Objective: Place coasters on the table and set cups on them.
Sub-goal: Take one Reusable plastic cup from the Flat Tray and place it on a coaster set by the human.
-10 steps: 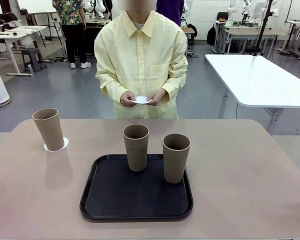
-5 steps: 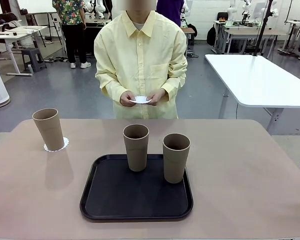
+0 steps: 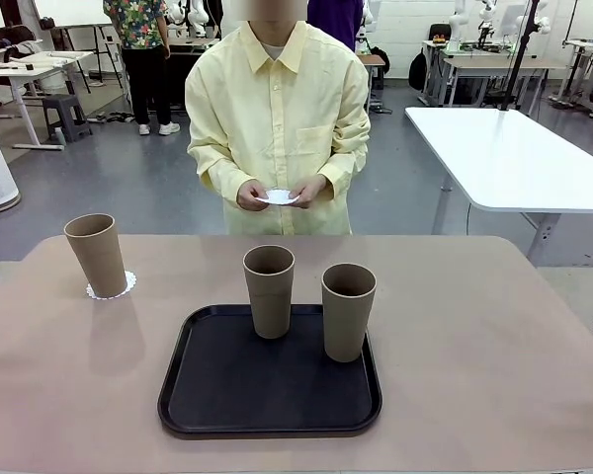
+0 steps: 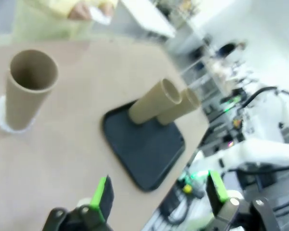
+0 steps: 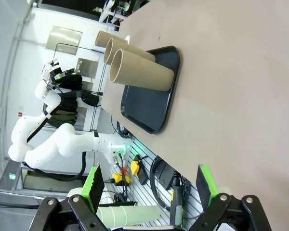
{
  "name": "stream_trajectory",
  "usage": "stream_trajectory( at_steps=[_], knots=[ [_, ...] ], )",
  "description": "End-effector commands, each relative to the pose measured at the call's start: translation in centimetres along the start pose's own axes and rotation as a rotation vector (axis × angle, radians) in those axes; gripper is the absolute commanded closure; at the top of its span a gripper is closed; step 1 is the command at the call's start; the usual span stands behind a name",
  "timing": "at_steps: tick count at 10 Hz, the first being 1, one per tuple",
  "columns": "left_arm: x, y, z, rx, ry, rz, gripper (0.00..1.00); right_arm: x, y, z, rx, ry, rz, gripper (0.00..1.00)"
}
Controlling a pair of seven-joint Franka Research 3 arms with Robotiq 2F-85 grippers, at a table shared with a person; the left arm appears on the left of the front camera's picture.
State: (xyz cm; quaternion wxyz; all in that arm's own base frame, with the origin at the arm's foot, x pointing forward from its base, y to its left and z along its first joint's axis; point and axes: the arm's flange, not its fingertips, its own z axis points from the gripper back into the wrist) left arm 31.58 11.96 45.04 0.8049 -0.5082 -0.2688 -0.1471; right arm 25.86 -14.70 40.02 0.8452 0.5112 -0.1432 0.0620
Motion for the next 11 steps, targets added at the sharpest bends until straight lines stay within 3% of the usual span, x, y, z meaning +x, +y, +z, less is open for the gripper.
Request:
stream_trajectory(
  at_steps=[1, 5, 11],
  knots=[
    [-2.2, 2.1, 1.7, -0.088, -0.002, 0.041, 0.00, 0.1, -0.1, 0.0, 0.009, 0.001, 0.007, 0.00],
    [-2.1, 4.6, 8.1, -0.120, 0.095, 0.108, 0.00, 0.1, -0.1, 0.0, 0.009, 0.001, 0.007, 0.00],
    [-1.3, 5.4, 11.0, -0.041, 0.114, 0.122, 0.00, 0.1, -0.1, 0.0, 0.009, 0.001, 0.007, 0.00]
  ],
)
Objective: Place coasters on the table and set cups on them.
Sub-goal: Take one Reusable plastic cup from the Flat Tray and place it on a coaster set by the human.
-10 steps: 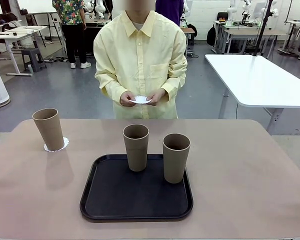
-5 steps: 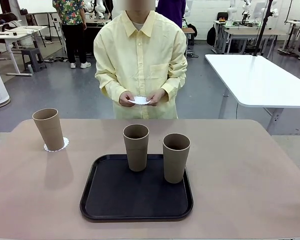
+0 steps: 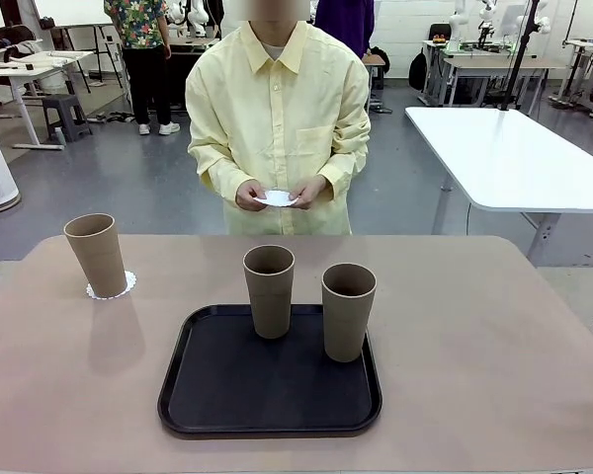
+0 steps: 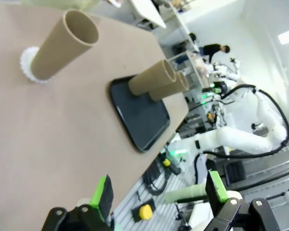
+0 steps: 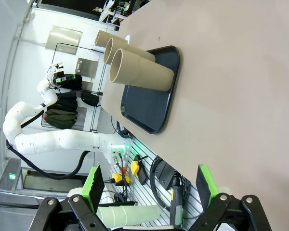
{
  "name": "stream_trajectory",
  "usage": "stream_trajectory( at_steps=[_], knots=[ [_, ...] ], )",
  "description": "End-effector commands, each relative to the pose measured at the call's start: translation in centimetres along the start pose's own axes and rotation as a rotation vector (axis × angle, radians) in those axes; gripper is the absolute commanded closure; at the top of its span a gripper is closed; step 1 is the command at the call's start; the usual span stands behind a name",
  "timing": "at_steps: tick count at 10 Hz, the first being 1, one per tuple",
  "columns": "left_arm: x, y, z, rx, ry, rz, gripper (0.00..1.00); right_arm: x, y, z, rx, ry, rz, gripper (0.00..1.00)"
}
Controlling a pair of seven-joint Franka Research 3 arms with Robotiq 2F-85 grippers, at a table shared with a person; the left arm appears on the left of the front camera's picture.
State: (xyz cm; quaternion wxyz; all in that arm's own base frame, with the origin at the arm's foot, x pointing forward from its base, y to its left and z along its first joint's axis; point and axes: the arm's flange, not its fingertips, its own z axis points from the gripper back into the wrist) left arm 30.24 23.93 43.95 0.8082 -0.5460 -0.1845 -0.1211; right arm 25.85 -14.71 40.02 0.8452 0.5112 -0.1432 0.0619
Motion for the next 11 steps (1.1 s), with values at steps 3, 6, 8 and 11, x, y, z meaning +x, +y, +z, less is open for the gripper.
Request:
stream_trajectory(
  at_steps=[3, 6, 8, 11],
  knots=[
    [0.00, 0.00, 0.00, 0.000, 0.000, 0.000, 0.00, 0.07, -0.09, 0.03, 0.009, 0.000, 0.007, 0.00],
    [0.00, 0.00, 0.00, 0.000, 0.000, 0.000, 0.00, 0.07, -0.09, 0.03, 0.009, 0.000, 0.007, 0.00],
    [0.00, 0.00, 0.00, 0.000, 0.000, 0.000, 0.00, 0.07, -0.09, 0.03, 0.009, 0.000, 0.007, 0.00],
    [0.00, 0.00, 0.00, 0.000, 0.000, 0.000, 0.00, 0.07, -0.09, 0.03, 0.009, 0.000, 0.007, 0.00]
  ],
)
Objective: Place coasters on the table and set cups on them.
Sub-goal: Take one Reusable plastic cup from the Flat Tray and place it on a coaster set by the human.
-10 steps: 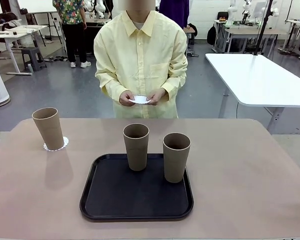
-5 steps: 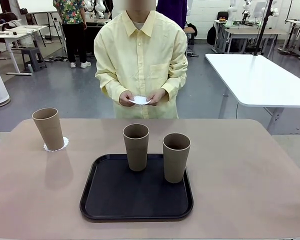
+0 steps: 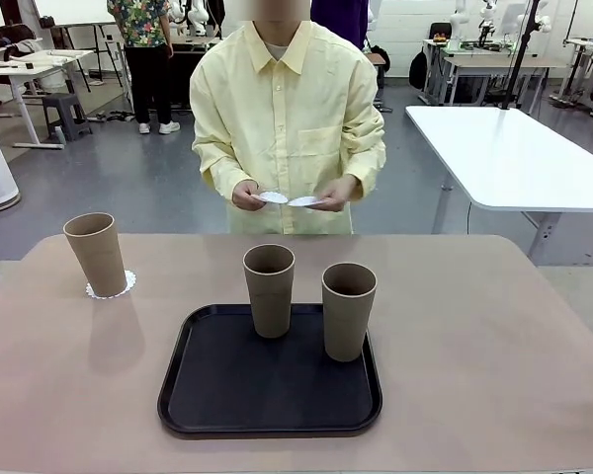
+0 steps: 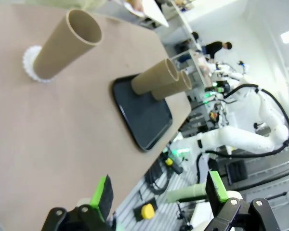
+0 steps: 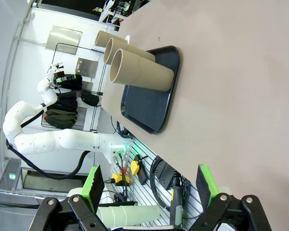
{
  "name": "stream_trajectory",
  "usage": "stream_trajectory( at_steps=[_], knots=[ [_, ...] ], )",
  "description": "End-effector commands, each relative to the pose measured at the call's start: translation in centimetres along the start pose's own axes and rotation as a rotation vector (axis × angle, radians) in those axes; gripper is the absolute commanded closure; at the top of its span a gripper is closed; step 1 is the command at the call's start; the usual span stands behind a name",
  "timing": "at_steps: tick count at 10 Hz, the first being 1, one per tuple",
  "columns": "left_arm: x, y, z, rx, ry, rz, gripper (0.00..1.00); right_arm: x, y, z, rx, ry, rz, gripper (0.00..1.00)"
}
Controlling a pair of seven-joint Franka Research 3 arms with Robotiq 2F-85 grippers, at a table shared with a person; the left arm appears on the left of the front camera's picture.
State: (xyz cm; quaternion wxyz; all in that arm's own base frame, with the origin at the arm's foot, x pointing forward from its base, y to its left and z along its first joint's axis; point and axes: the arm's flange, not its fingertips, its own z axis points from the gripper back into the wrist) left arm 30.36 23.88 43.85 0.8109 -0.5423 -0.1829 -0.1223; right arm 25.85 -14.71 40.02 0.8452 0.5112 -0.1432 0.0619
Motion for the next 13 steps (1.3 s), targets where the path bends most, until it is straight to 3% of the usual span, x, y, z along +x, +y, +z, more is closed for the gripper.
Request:
stream_trajectory(
  at_steps=[1, 13],
  knots=[
    [-0.07, -0.12, 0.10, -0.008, -0.006, 0.001, 0.00, 0.07, -0.09, 0.03, 0.009, 0.001, 0.007, 0.00],
    [-0.07, -0.12, 0.10, -0.008, -0.006, 0.001, 0.00, 0.07, -0.09, 0.03, 0.009, 0.001, 0.007, 0.00]
  ],
)
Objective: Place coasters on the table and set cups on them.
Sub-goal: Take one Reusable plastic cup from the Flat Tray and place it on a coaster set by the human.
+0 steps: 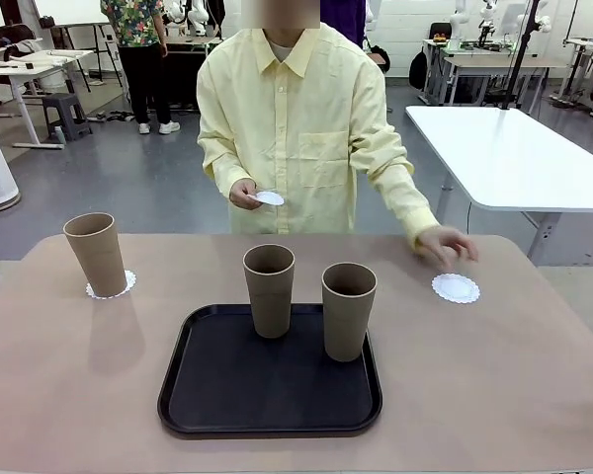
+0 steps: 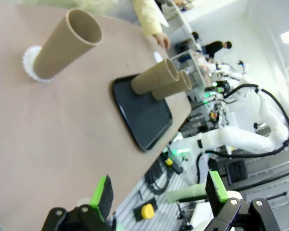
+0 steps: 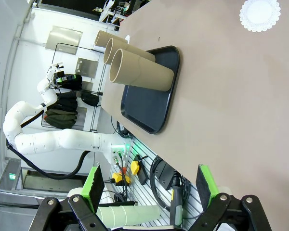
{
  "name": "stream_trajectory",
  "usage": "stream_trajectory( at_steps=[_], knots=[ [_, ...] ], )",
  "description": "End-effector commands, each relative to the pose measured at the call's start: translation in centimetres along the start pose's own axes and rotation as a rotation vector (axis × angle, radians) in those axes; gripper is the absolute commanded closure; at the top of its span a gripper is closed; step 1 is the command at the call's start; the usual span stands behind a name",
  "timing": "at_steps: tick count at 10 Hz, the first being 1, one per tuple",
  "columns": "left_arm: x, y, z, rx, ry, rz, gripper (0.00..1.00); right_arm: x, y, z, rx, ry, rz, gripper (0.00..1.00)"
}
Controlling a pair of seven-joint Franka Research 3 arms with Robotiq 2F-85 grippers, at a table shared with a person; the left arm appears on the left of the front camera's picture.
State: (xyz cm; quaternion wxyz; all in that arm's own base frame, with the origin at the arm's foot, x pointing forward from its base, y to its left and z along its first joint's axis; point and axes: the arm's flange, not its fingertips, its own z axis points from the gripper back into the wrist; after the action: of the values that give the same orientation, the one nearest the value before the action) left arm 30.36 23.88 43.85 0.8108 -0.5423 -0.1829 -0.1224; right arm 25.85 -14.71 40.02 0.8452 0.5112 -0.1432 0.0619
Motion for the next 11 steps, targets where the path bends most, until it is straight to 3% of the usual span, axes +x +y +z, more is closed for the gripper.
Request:
stream_trajectory(
  at_steps=[1, 7, 9, 11],
  knots=[
    [-0.1, -0.1, 0.1, -0.008, -0.006, 0.001, 0.00, 0.1, -0.1, 0.0, 0.009, 0.001, 0.007, 0.00],
    [-0.1, -0.1, 0.1, -0.008, -0.006, 0.001, 0.00, 0.0, 0.0, 0.0, 0.000, 0.000, 0.000, 0.00],
    [-0.1, -0.1, 0.1, -0.008, -0.006, 0.001, 0.00, 5.9, 4.8, -0.4, -0.193, 0.085, 0.292, 0.00],
    [-0.1, -0.1, 0.1, -0.008, -0.006, 0.001, 0.00, 10.6, 8.7, -2.9, -0.362, 0.140, 0.435, 0.00]
  ],
)
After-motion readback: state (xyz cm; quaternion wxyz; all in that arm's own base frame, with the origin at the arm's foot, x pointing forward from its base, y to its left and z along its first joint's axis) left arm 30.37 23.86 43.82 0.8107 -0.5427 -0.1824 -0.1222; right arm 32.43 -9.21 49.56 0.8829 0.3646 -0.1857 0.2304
